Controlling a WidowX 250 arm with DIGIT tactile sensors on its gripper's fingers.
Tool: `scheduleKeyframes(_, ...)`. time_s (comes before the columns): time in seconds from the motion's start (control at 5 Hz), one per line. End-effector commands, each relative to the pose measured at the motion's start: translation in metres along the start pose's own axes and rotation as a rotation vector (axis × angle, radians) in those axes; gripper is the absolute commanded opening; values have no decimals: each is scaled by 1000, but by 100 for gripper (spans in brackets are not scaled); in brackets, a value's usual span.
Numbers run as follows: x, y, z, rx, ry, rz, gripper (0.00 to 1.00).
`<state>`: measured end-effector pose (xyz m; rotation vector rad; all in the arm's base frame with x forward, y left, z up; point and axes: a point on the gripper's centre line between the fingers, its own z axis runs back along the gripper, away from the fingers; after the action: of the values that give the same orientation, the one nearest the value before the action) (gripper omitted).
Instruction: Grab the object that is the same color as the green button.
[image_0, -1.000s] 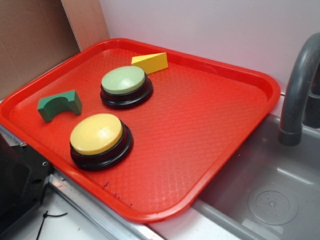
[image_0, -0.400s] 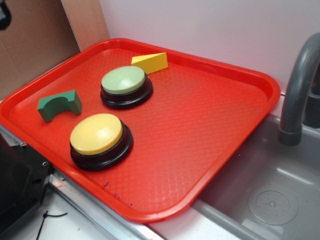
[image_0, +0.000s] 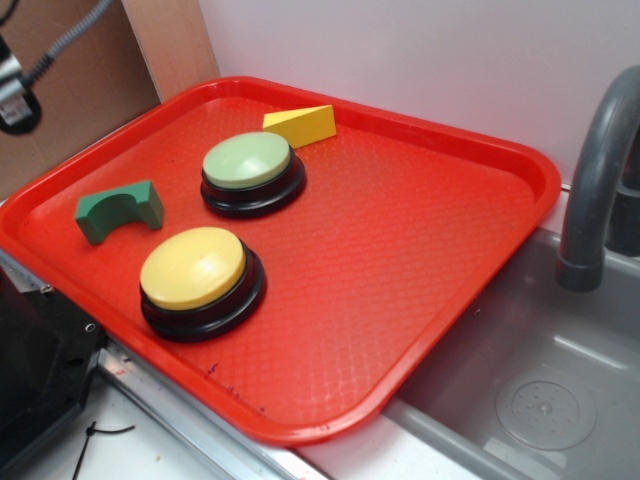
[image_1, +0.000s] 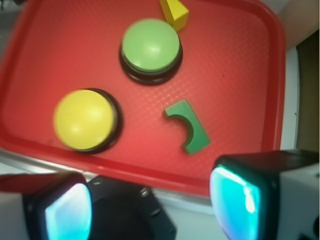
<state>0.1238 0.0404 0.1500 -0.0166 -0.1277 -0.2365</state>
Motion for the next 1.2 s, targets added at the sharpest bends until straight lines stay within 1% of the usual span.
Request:
scheduleKeyframes(0.0, 10, 26, -46, 74, 1, -112, 100)
scheduleKeyframes(0.4, 7, 46, -89, 156, 103, -95, 100)
scheduleKeyframes(0.8, 3, 50, -124, 142, 170, -92, 100)
scheduleKeyframes(1.0, 3, 51, -132, 129, 224, -74, 11)
